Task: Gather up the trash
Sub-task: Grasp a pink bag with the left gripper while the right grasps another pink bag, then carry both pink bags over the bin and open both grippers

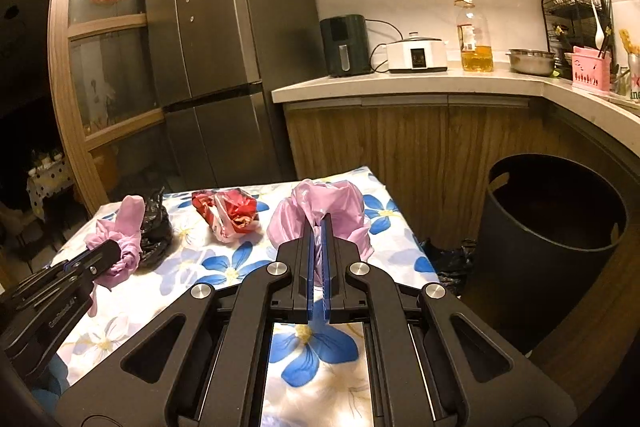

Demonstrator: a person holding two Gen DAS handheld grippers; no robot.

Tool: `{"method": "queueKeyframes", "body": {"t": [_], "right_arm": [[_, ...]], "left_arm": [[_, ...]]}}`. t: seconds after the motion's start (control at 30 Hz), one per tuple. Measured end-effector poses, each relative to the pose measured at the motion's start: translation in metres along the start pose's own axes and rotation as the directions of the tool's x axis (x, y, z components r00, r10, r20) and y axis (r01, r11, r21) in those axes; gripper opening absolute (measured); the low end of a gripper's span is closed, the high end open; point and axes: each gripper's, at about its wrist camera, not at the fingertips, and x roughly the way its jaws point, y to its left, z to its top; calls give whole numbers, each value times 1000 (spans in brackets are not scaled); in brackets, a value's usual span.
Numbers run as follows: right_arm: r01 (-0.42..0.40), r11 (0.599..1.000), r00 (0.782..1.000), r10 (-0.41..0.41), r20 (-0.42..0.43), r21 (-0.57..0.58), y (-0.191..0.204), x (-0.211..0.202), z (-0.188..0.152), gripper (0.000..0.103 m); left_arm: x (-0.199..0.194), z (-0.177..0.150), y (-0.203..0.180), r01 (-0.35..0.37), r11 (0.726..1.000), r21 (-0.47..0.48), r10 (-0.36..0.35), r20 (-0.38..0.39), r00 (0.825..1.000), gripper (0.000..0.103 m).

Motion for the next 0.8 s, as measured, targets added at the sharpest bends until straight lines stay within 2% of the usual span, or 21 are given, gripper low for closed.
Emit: {"method": "queueKeyframes", "body": {"t": [0.47,0.8], "right_arm": [[-13,1000,1000,12,26,19,-16,-28,4,3],[32,999,997,-35,71,41,-42,-44,14,3]], "left_arm": [[-20,2,-25,27,999,40,-28,23,999,10],[-10,11,-67,123,989,85,-125,12,992,10]]}}
